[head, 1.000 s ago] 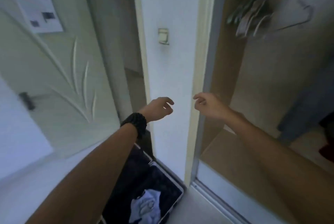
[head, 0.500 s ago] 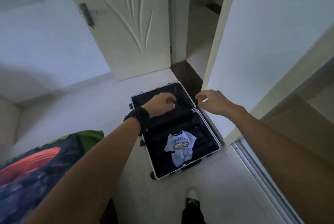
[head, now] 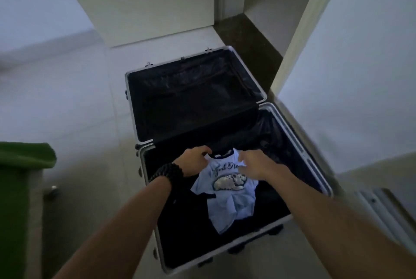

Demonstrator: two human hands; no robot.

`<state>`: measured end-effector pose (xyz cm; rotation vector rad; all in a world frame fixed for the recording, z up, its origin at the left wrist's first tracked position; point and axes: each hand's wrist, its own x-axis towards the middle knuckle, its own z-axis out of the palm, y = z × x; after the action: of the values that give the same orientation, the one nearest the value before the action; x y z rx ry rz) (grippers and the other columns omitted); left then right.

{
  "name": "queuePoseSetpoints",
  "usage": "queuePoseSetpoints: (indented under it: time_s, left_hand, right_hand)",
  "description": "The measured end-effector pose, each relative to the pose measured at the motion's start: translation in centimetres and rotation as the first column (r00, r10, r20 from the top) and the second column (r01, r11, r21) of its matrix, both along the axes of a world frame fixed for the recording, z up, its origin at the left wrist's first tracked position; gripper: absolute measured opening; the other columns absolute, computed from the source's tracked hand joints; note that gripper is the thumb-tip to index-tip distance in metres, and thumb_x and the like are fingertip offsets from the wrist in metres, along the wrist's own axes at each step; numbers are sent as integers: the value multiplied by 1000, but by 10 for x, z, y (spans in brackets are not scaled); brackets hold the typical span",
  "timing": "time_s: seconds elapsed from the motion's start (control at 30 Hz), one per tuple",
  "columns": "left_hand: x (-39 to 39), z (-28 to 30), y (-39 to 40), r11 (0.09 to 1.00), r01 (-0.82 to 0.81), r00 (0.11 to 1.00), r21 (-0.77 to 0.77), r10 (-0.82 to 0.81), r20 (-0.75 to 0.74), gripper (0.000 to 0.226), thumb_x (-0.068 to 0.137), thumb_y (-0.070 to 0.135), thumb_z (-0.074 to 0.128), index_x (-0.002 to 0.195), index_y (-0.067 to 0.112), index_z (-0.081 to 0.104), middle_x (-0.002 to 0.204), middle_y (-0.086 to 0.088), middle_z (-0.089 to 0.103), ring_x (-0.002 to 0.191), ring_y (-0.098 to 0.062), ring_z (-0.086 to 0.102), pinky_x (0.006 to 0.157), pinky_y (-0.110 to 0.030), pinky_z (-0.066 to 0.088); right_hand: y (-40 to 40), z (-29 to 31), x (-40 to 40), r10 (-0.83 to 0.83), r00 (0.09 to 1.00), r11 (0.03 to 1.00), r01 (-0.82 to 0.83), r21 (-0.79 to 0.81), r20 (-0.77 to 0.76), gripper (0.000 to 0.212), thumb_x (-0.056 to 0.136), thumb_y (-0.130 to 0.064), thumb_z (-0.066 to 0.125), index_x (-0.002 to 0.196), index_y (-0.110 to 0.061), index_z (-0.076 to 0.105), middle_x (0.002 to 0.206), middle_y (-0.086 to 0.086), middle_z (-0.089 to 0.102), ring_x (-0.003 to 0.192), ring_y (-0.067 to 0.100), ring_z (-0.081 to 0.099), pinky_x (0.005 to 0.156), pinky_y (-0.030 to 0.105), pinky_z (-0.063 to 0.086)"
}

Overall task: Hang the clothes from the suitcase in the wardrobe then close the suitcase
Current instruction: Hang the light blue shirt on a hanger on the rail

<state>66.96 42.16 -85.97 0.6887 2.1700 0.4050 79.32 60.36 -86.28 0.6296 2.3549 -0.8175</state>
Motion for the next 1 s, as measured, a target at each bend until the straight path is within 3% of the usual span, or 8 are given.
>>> queuePoseSetpoints:
  time_s: [0.13, 0.23, 0.33, 0.53, 0.63, 0.73, 0.87, 1.0]
  left_hand:
    - [-26, -168, 18, 996, 56, 998, -63, -58, -27, 34, 98, 15, 44, 131, 12, 53, 126, -11, 59, 112, -28, 58, 88, -33, 48]
    - [-40, -243, 29, 991, 101, 988, -89, -110, -106, 53, 94, 19, 50, 145, 22, 37, 133, -18, 49, 122, -34, 49, 100, -38, 45]
    - [-53, -287, 41, 966, 194, 963, -172, -221, -155, 59, 93, 29, 52, 148, 29, 31, 137, -20, 37, 125, -41, 39, 107, -47, 38]
    - [-53, -299, 42, 966, 210, 947, -154, -240, -212, 23, 93, 18, 48, 111, 9, 59, 114, -15, 61, 105, -31, 59, 87, -38, 50]
    - [-56, -278, 39, 949, 265, 938, -172, -295, -182, 34, 85, 21, 61, 118, 16, 57, 116, -8, 62, 108, -26, 61, 89, -38, 52]
    - [-54, -224, 36, 891, 391, 879, -229, -436, -194, 54, 84, 27, 66, 135, 22, 50, 124, -9, 57, 114, -28, 57, 96, -40, 49]
    - [-35, -98, 39, 755, 516, 762, -405, -621, -187, 39, 87, 26, 64, 125, 25, 54, 121, -7, 57, 105, -31, 61, 86, -40, 52]
    - [-17, 61, 61, 685, 564, 680, -461, -702, -212, 28, 88, 24, 60, 116, 24, 60, 113, -4, 61, 101, -26, 63, 76, -36, 50]
  right_hand:
    - [6, -174, -32, 100, 995, 981, -96, 167, -16, 20, 88, -20, 49, 99, -9, 61, 105, 16, 56, 100, 32, 55, 81, 38, 51]
    - [10, -243, -48, 190, 982, 910, -185, 371, 25, 50, 88, -27, 59, 134, -20, 42, 136, 16, 35, 126, 38, 34, 96, 48, 43]
    - [17, -277, -63, 233, 970, 834, -237, 499, 72, 65, 86, -28, 64, 142, -30, 30, 149, 17, 14, 138, 42, 14, 107, 57, 28]
    - [22, -288, -68, 268, 964, 801, -223, 556, 1, 36, 83, -13, 65, 116, -18, 52, 120, 10, 50, 115, 31, 49, 104, 50, 34]
    - [27, -264, -66, 272, 953, 850, -175, 497, -130, 20, 83, -1, 59, 94, -16, 50, 111, 9, 51, 107, 31, 52, 87, 42, 40]
    - [41, -213, -47, 354, 927, 839, -256, 480, -125, 28, 86, -6, 58, 111, -17, 55, 112, 8, 48, 103, 29, 54, 74, 37, 36]
    - [56, -93, 2, 414, 902, 815, -305, 492, -126, 36, 92, -18, 56, 126, -20, 46, 111, 6, 53, 95, 29, 59, 70, 34, 32]
    - [77, 62, 40, 461, 878, 818, -364, 445, -129, 32, 87, -6, 56, 117, -18, 53, 95, 6, 60, 77, 31, 59, 60, 33, 33]
